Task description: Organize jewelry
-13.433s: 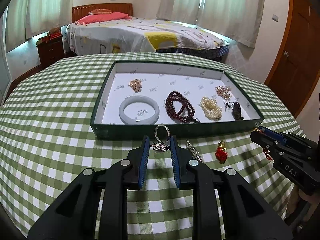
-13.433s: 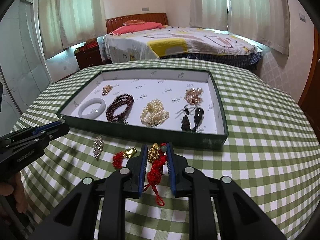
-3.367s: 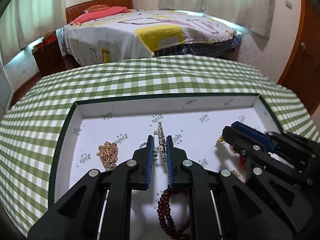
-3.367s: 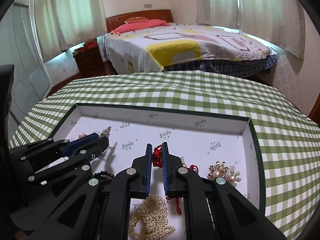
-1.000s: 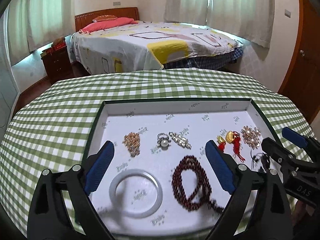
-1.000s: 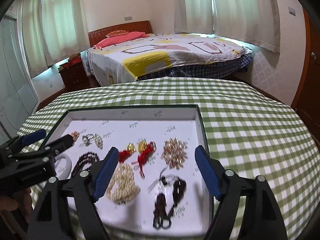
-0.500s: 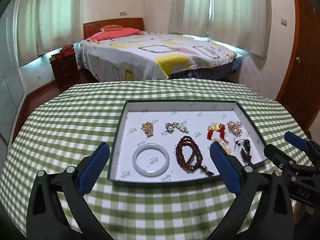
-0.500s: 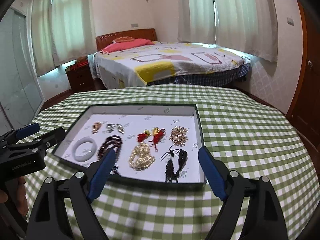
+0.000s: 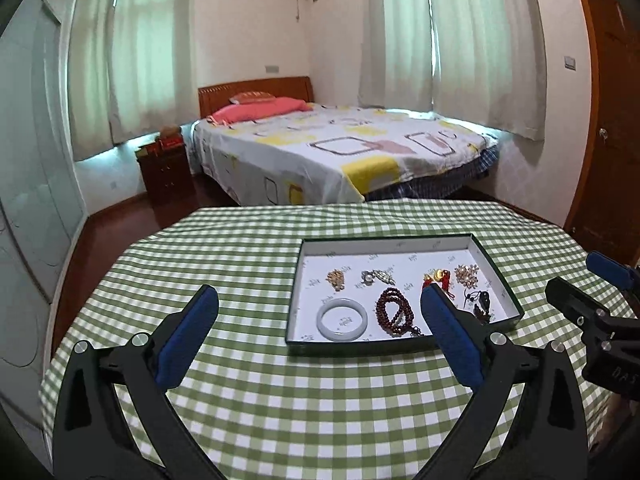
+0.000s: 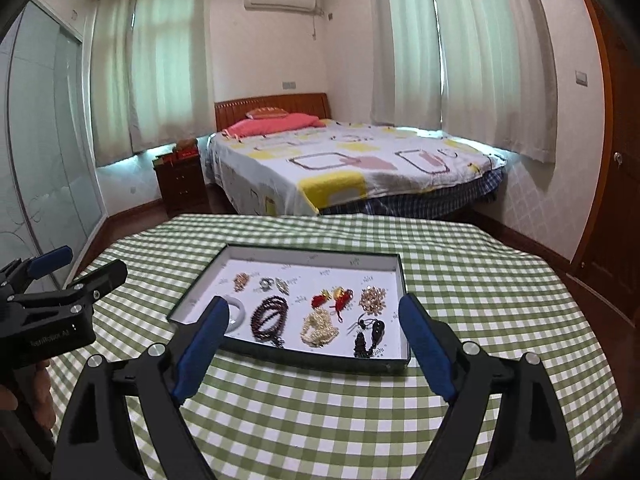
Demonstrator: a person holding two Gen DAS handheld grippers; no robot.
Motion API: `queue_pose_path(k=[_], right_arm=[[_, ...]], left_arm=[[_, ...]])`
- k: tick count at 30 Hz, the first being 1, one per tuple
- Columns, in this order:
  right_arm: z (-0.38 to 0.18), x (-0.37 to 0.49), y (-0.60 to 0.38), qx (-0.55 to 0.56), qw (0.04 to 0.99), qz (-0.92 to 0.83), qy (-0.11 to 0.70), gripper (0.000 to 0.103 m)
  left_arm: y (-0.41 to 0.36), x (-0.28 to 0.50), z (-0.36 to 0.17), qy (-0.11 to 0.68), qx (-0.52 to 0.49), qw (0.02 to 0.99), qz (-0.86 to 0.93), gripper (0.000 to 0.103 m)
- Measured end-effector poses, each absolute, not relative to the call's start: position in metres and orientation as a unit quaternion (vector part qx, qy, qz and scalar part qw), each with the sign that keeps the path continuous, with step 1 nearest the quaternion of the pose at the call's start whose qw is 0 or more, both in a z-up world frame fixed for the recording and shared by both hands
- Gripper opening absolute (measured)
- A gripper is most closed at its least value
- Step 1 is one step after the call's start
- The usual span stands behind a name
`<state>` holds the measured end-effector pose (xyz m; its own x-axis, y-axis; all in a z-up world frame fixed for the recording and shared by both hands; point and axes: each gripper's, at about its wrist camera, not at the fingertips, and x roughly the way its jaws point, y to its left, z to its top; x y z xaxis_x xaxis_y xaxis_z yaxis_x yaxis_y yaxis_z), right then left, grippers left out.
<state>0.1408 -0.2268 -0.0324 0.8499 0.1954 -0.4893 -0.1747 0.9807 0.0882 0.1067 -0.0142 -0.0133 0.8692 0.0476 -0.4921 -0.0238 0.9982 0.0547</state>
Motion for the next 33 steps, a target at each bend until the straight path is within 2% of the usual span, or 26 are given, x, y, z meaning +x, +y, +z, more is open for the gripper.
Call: queue_pose_path(k=[11,33], right_arm=[[-0.009,0.109,-0.223,0.006,0.969,0.097,0.226,0.084],[0.002,0.09,-0.219,-0.007,0.975,0.088,0.202,0.085]], left_arm=[[-0.008,0.065,0.015,0.229,0.008,0.973,0.013,0.098],[-0.003,0.045,0.019,0.22,-0.003,0.975,0.011,0.099]])
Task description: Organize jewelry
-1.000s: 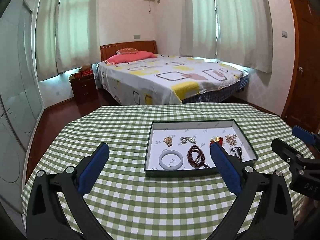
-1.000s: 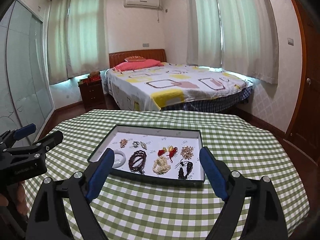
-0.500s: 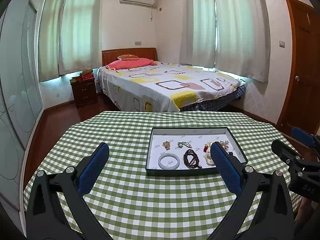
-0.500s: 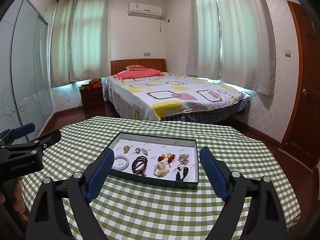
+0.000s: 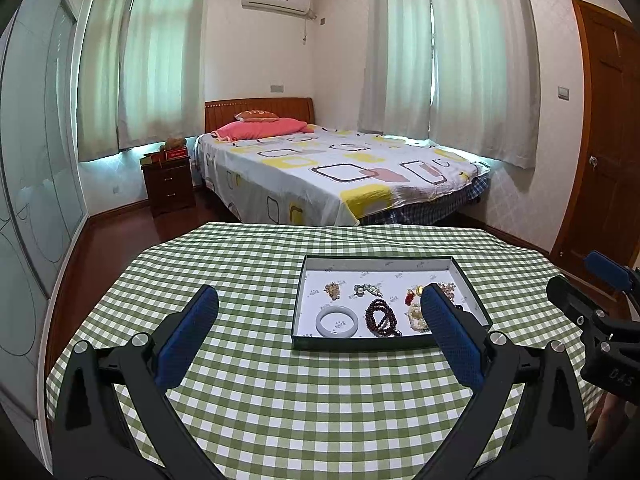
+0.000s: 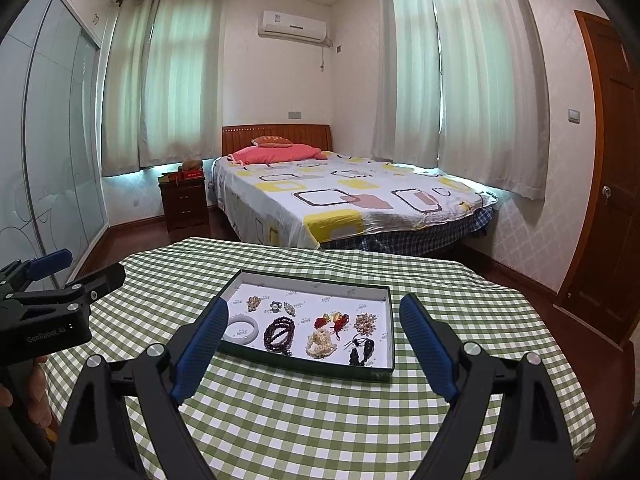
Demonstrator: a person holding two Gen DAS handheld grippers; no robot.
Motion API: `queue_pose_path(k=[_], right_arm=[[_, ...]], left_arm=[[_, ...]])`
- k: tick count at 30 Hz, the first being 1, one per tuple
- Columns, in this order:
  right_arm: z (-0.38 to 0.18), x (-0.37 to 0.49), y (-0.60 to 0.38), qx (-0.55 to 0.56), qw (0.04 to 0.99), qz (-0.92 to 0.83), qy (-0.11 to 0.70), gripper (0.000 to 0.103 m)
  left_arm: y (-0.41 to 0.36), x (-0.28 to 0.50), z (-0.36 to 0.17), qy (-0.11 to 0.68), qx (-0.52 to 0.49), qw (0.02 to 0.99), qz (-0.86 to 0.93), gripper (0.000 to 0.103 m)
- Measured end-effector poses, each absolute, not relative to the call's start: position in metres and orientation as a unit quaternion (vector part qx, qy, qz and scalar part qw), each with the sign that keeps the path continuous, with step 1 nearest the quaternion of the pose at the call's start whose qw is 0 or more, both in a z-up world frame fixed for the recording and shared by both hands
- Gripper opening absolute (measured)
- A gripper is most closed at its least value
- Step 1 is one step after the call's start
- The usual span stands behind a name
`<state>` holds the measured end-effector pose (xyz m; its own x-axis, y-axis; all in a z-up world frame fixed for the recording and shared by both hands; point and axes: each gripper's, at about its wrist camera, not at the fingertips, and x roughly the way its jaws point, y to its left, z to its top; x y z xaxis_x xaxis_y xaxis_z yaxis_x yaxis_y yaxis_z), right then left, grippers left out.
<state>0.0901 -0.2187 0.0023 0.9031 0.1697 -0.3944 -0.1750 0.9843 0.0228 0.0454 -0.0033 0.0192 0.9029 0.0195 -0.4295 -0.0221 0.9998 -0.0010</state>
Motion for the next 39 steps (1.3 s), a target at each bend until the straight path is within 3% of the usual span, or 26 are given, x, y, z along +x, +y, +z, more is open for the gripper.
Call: queue_pose_path(k=[39], right_arm=[[0.002,0.0878,-0.2179,-0.009,0.975,0.089,0.203,0.085]], left_arm=[[-0.0003,0.0424,0.0163,0.225,-0.008,0.974,0.019,0.098]])
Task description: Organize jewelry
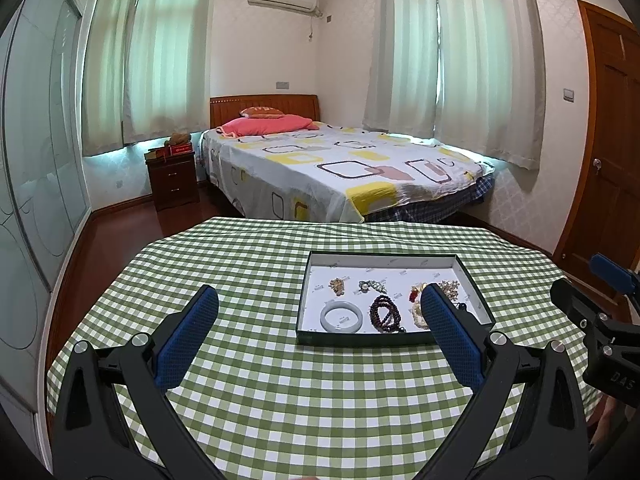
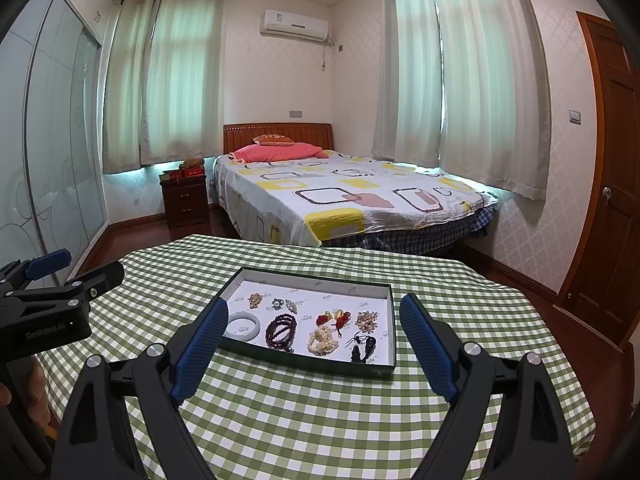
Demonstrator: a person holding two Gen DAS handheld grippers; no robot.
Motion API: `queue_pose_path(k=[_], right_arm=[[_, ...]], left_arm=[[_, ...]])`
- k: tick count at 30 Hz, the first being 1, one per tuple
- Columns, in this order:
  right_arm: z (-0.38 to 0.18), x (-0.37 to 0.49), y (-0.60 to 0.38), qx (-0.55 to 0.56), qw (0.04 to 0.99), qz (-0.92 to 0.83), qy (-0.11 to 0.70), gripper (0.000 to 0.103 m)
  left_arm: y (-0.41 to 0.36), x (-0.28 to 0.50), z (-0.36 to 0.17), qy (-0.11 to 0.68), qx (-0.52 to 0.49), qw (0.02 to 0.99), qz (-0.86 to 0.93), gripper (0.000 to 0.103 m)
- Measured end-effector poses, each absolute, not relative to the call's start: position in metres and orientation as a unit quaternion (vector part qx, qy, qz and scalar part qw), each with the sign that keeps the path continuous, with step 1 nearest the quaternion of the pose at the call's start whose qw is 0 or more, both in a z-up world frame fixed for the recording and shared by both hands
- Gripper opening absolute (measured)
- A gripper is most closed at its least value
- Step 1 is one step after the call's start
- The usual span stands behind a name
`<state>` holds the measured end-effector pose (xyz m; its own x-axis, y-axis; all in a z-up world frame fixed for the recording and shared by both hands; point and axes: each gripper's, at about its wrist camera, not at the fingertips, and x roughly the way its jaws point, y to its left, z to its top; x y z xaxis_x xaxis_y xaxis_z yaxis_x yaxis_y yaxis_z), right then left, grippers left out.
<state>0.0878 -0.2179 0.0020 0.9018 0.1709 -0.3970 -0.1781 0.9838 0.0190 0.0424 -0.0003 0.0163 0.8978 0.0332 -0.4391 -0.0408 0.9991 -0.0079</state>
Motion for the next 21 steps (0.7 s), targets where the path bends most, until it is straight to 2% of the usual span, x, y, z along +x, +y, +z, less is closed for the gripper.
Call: queue_pose_path(k=[21], right_arm=[[-0.004,0.087,-0.215,-0.011,0.973,0.093,0.213,0.085]], left_arm=[[-0.002,0.048,0.003,0.243,0.004,0.97,0.014,0.099]])
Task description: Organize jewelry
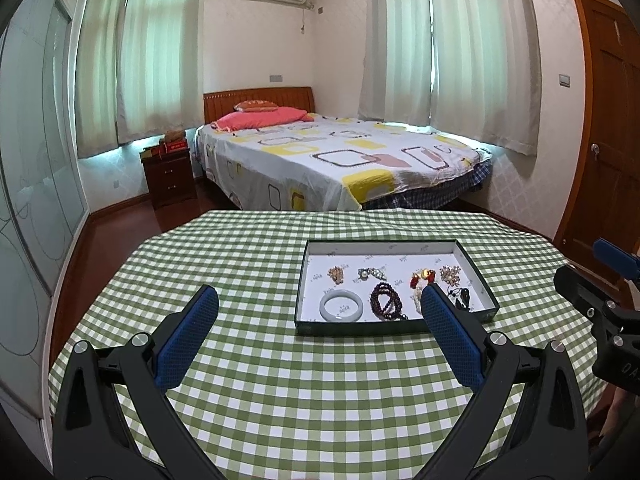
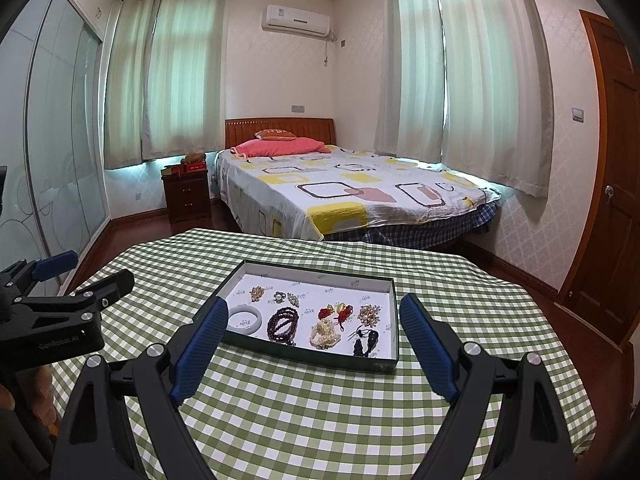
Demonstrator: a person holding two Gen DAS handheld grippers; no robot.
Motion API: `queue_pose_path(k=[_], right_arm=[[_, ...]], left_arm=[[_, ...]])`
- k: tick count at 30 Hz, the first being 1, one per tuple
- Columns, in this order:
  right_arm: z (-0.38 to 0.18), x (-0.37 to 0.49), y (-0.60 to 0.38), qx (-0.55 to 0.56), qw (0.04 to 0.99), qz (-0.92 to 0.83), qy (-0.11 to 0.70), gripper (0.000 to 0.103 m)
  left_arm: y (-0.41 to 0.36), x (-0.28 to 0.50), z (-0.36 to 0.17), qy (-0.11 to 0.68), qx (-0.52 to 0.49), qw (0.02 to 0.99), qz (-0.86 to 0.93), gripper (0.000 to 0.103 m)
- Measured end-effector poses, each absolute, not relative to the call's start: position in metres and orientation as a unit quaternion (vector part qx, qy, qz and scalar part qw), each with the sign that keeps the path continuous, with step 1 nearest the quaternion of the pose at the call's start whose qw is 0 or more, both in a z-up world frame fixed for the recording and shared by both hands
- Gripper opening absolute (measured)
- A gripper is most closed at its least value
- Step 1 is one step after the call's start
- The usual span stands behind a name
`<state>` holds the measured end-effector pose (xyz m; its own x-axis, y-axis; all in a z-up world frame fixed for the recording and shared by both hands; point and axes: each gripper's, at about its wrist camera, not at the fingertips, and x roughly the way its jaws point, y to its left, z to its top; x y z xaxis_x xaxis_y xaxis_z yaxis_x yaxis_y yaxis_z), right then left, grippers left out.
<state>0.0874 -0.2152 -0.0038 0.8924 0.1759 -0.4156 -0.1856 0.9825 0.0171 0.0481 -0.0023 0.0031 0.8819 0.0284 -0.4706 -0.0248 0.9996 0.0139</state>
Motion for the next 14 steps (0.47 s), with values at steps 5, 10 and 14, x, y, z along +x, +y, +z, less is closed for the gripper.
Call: queue_pose_path(k=[5,10,14], right_arm=[[-0.006,0.088,-0.215,-0.011,0.972,0.094,0.217,0.085],[-0.007,0.09,-0.215,-0.011,0.971,0.094,0.219,0.085],[-0.011,0.094,-0.217,-0.009,0.97,0.092,0.226,0.085]], left_arm=[[0.001,0.052,-0.001,0.247,-0.005,0.969,0.009,0.099],[0.008,0.059,-0.006,0.252,-0.017,0.967,0.019,0.099],[0.013,0.068,-0.015,0.267,-0.023,0.963,0.023,0.099]])
